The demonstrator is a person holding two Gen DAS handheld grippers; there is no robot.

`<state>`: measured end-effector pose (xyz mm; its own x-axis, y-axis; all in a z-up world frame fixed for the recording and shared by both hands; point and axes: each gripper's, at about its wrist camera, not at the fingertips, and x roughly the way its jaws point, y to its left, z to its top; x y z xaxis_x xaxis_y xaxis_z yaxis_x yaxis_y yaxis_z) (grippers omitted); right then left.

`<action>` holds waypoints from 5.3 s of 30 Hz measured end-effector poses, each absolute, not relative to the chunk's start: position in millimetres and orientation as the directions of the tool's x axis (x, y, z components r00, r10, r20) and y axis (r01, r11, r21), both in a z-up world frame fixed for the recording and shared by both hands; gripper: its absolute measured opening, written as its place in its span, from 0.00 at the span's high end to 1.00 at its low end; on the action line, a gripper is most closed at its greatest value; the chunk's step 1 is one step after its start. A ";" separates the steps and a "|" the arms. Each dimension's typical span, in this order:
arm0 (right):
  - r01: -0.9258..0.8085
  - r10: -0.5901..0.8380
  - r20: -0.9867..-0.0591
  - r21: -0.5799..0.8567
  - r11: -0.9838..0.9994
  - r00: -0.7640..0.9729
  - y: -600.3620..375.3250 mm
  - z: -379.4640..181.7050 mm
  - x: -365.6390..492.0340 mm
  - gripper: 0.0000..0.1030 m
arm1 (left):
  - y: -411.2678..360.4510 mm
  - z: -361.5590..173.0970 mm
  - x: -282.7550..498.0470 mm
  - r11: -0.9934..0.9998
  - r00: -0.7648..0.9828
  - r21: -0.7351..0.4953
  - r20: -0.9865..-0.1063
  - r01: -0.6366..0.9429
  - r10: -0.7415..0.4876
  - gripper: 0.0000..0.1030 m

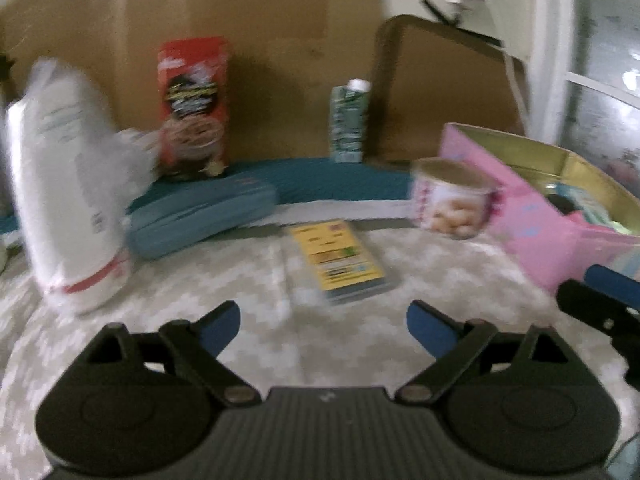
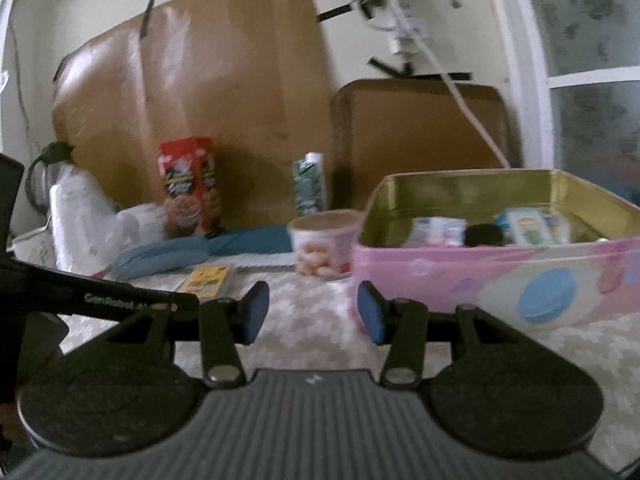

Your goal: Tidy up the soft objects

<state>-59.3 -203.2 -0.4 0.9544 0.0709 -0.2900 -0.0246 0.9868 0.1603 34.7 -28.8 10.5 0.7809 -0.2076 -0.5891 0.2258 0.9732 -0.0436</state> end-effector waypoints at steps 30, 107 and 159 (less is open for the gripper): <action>-0.317 0.385 -0.523 0.219 0.923 0.760 -87.1 24.7 196.8 0.34 | 81.4 6.1 31.8 0.962 0.875 -0.270 -0.454 0.047 -0.170 0.03; -0.446 0.454 -0.517 0.149 0.883 0.726 -104.3 -11.6 -35.5 0.45 | 72.4 0.2 20.4 0.860 0.744 -0.476 -0.503 0.185 -0.439 0.00; 0.064 -0.049 -0.139 0.105 0.992 0.989 -279.2 19.1 -64.6 0.38 | -119.6 85.4 52.1 0.849 0.706 -0.240 -0.475 0.471 -0.526 0.08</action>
